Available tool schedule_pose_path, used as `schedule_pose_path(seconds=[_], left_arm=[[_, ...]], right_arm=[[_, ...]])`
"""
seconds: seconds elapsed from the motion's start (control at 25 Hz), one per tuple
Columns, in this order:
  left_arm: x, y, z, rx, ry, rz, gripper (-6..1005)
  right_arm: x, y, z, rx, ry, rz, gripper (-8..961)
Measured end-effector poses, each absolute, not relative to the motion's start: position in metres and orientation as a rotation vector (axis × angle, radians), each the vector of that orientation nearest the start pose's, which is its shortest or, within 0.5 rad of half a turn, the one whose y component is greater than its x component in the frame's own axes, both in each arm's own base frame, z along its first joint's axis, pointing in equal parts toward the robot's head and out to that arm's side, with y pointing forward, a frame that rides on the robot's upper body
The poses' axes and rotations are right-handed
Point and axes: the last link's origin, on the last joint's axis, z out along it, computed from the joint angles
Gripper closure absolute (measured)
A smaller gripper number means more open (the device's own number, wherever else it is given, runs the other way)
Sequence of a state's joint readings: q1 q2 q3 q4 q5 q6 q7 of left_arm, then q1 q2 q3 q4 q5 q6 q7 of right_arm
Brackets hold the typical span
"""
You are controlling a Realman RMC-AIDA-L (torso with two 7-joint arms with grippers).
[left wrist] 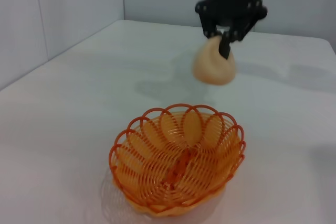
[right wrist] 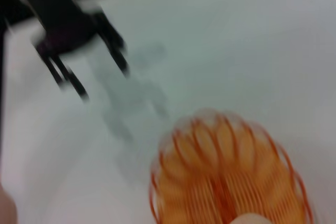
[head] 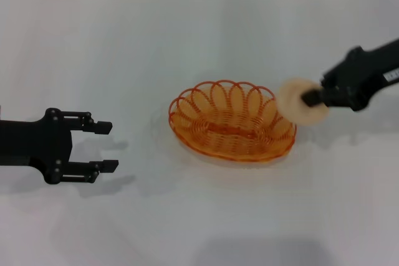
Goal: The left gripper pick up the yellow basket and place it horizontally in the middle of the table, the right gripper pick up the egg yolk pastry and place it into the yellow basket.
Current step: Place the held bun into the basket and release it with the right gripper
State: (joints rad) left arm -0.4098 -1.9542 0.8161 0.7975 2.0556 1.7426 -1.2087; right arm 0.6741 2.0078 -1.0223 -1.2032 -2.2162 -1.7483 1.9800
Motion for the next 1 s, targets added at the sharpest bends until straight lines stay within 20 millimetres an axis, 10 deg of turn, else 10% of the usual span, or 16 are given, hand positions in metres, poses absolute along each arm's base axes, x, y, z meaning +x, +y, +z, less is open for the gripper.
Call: schedule_pose_path(seconds=[0.36,1.0], left_arm=[[-0.297,0.292,0.049,-2.934,-0.264,-0.408,316],[-0.299,0.293,0.048,-2.925,-0.279,-0.401,316]], right_arm=[[0.142,0.363,0.026,-2.921,0.43,0.508,905],[0.156,0.363,-0.038,-2.824,0.272,0.482,876]])
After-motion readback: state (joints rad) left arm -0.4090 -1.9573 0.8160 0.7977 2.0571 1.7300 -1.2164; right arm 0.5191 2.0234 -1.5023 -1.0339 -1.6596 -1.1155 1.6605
